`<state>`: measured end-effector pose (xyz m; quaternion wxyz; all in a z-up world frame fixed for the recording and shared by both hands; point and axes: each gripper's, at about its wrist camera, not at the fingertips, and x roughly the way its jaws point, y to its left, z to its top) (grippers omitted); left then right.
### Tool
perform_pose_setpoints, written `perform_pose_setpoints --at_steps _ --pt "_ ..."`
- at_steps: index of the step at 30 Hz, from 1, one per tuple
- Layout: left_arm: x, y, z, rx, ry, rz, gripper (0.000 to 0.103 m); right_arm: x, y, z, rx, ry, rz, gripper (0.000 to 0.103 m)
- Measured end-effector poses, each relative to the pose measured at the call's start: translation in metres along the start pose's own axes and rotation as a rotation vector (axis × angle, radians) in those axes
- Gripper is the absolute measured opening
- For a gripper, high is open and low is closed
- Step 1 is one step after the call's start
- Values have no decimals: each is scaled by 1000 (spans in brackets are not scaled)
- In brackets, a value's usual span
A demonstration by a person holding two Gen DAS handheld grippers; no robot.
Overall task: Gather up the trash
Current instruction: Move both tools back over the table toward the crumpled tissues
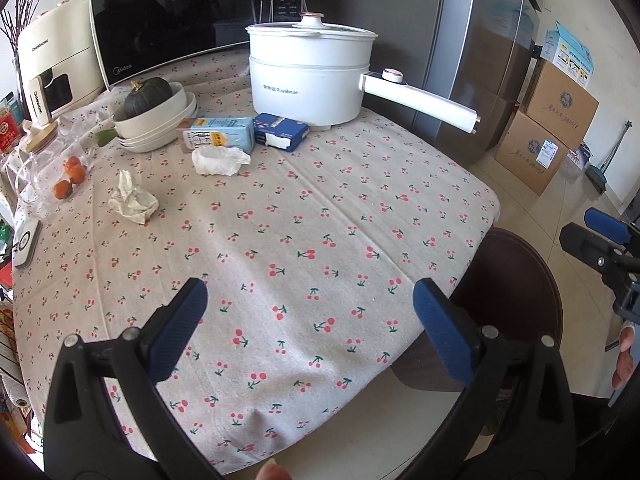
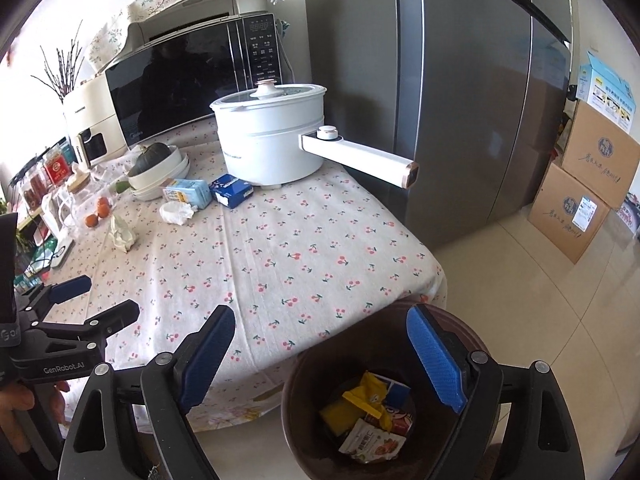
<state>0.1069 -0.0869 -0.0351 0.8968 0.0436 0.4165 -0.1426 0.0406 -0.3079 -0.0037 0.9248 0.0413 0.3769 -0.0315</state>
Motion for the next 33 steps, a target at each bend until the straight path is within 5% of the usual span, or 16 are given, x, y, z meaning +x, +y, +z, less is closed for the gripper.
perform_pose_setpoints --at_steps 24,33 --pt "-9 96 23 -133 -71 166 102 24 64 30 -54 -105 81 103" --pt "23 156 32 -178 -27 233 102 50 92 38 -119 -78 97 103"
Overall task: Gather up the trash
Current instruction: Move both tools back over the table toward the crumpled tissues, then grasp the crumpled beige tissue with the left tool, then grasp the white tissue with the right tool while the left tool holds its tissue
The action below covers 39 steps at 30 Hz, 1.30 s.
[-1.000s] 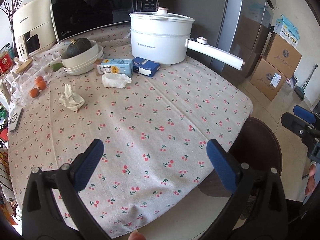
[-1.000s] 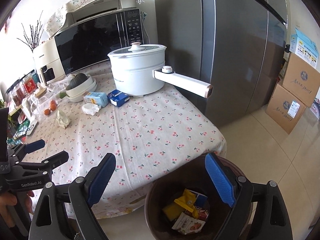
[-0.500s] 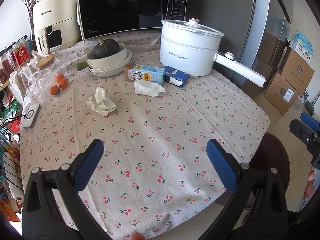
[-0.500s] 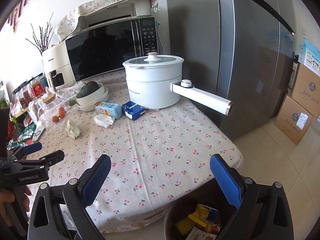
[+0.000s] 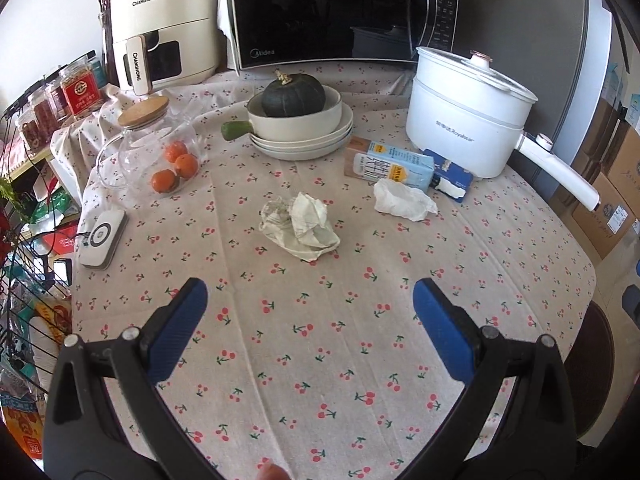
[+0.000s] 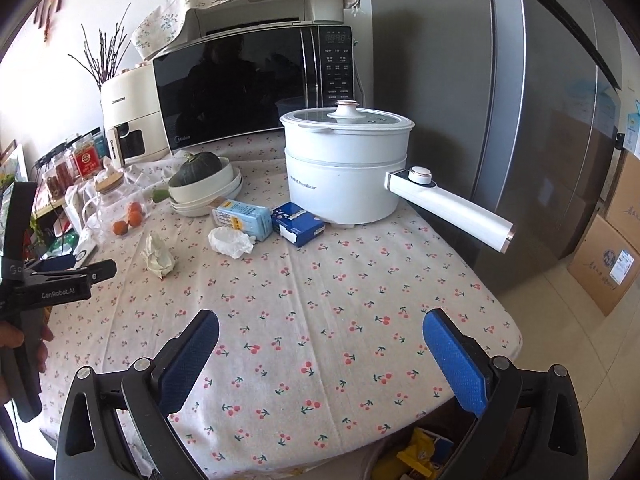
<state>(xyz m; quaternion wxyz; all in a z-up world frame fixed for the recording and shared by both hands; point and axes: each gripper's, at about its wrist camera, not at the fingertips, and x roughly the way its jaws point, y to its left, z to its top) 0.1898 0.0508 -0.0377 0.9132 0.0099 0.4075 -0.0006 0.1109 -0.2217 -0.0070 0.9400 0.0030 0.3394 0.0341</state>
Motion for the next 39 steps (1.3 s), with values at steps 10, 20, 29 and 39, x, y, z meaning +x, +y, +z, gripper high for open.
perform_pose_setpoints --at_steps 10,20,29,39 --pt "83 10 10 87 37 -21 102 61 22 11 -62 60 42 103" --pt "126 20 19 -23 43 -132 83 144 54 32 -24 105 93 103" --pt "130 46 30 -120 54 -204 46 211 98 43 24 168 127 103" --pt "121 66 25 -125 60 -206 39 258 136 57 60 195 115 103"
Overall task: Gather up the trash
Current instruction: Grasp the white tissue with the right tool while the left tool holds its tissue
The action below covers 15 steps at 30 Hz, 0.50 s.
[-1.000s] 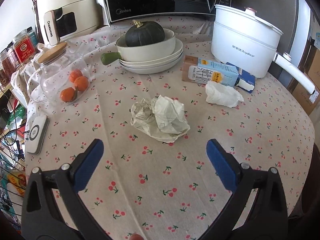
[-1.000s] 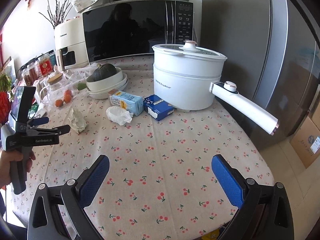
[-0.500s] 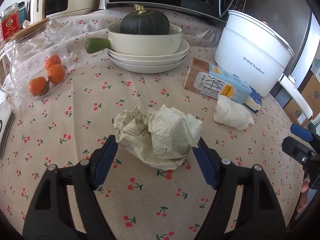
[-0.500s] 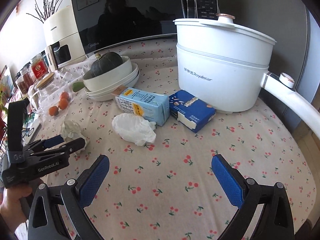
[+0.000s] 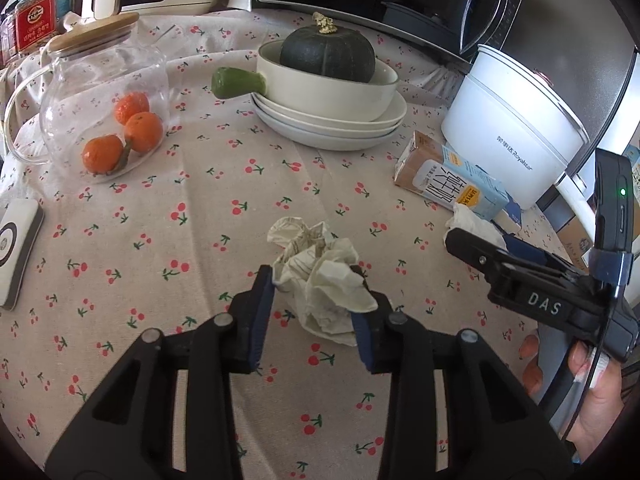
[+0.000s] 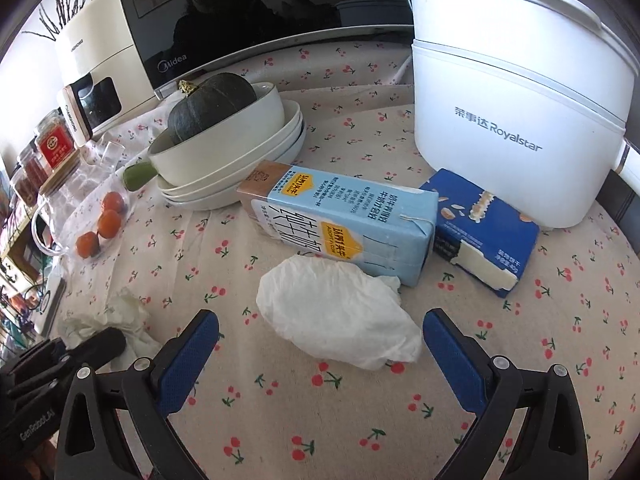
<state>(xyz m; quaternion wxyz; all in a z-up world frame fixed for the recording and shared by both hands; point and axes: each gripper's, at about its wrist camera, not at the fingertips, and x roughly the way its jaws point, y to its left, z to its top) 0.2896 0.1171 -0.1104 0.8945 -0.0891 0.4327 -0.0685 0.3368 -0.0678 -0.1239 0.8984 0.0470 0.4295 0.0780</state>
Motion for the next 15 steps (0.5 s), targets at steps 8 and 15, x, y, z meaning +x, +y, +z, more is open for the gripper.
perform_pose_setpoints --at_steps 8,15 --pt "-13 -5 -3 10 -2 7 37 -3 1 -1 -35 32 -20 40" --pt "-40 -37 -11 98 -4 14 36 -57 -16 -9 -82 -13 -11 33"
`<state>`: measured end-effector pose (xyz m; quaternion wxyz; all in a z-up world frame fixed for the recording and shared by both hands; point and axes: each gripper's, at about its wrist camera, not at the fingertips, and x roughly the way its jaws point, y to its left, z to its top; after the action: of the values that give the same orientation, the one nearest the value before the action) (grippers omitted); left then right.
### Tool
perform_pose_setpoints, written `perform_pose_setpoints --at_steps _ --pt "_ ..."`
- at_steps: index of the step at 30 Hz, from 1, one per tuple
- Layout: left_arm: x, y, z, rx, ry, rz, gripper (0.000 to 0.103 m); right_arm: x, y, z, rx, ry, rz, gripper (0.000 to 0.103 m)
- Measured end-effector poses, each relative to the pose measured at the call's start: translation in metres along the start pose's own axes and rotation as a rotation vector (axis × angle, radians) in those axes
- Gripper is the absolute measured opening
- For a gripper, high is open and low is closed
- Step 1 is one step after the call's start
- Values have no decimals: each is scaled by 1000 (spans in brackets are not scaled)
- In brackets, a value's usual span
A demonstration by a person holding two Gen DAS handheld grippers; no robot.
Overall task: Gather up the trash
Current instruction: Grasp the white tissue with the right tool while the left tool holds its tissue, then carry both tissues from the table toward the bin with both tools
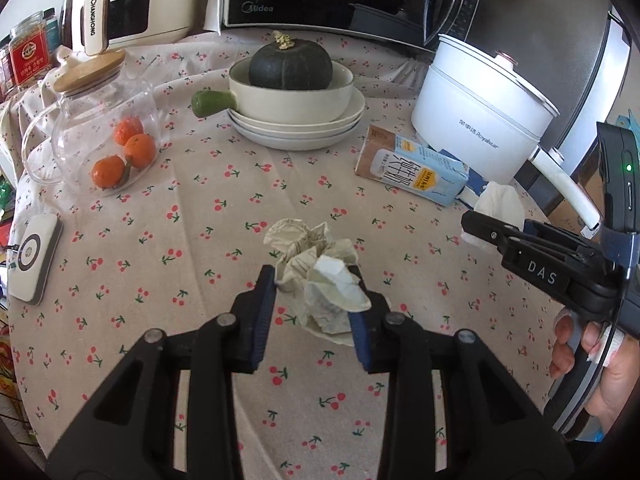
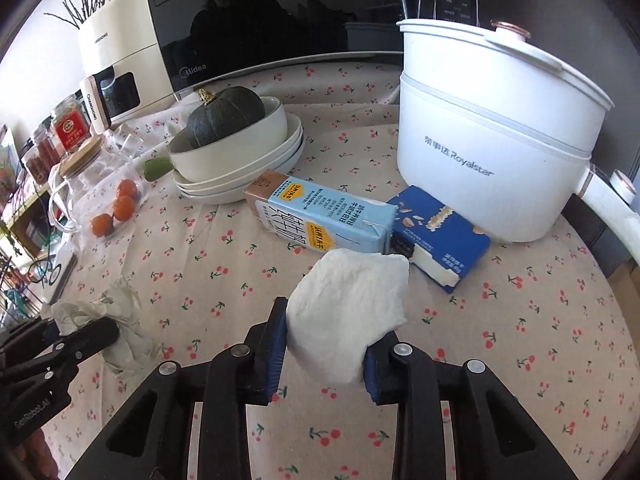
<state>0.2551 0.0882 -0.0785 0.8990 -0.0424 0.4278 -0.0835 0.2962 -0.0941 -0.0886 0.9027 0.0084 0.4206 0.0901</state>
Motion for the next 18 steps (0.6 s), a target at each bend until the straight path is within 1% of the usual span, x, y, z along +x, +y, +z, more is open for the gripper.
perform_pose_setpoints --at_steps 10,18 --pt "-48 -50 -15 46 -33 -17 37 -81 -24 -24 -33 -48 -4 32" --pt "-86 -72 -32 30 -82 -7 36 -145 -30 -44 -92 -137 -10 32"
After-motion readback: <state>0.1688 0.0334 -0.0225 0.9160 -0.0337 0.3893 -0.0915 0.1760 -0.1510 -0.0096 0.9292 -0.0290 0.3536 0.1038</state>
